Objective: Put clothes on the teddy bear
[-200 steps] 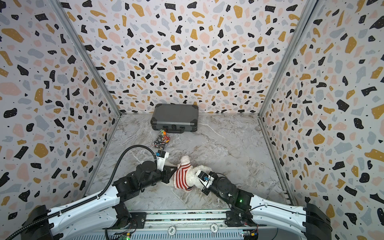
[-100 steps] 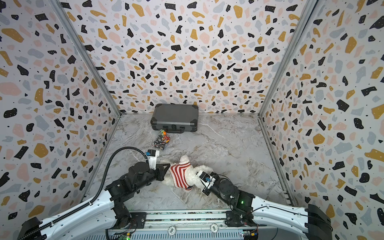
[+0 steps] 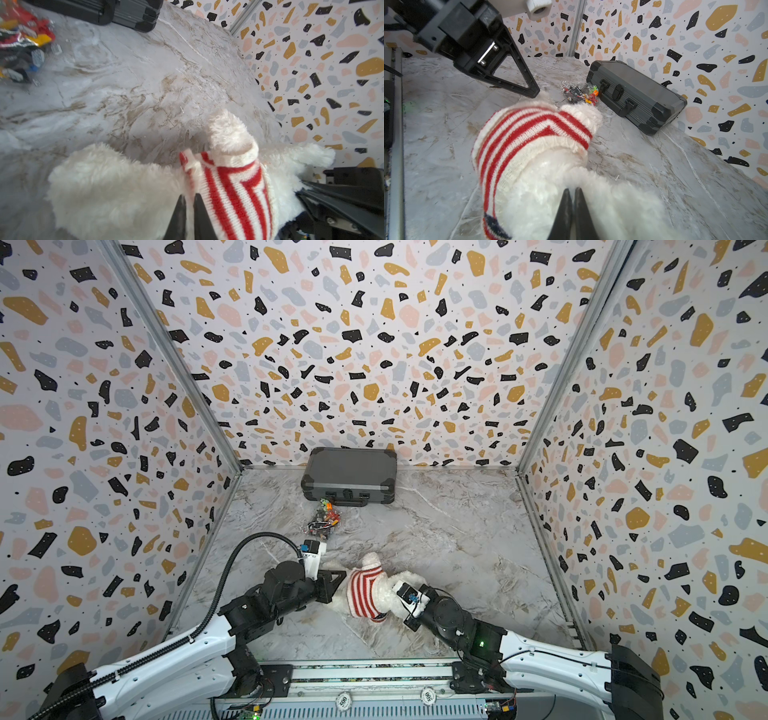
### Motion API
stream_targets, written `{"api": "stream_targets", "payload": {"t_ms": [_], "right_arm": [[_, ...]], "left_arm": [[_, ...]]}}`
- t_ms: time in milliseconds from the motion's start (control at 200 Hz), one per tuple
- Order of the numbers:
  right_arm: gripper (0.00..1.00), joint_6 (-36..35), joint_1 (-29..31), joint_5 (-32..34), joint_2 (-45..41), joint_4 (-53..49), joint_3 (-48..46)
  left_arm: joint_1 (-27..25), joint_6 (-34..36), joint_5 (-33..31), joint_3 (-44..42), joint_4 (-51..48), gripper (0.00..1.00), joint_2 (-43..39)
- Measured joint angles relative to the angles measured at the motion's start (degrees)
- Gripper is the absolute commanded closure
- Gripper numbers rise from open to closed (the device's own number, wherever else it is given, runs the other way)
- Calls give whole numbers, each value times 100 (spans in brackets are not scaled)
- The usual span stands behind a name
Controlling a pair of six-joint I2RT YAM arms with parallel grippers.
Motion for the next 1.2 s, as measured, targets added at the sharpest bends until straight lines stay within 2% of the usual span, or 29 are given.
{"api": "stream_targets", "payload": {"t_ms": [105,280,395,486,611,891,1196], "right_arm": [[100,66,0,72,22,0,0],[100,358,-175,151,221,-57,20],[100,651,-614,52,424,-184,92],[100,870,-966,-107,522,-243,98],[100,1067,-1261,-330,640,-258,105],[100,1307,-1504,-610,809,-267,166],[100,1397,-1639,-793,846,-269,166]], "left_arm": [[0,138,24,2,-157,62,-243],[-107,203,79,-90,-28,64,-463],[-575,92,72,-496,468,66,-417],[-907,0,68,-719,754,68,-199],[-1025,-55,37,-752,1038,71,195],[-1062,-76,35,-752,1655,76,907],[-1078,-26,52,-708,1875,75,1495]]}}
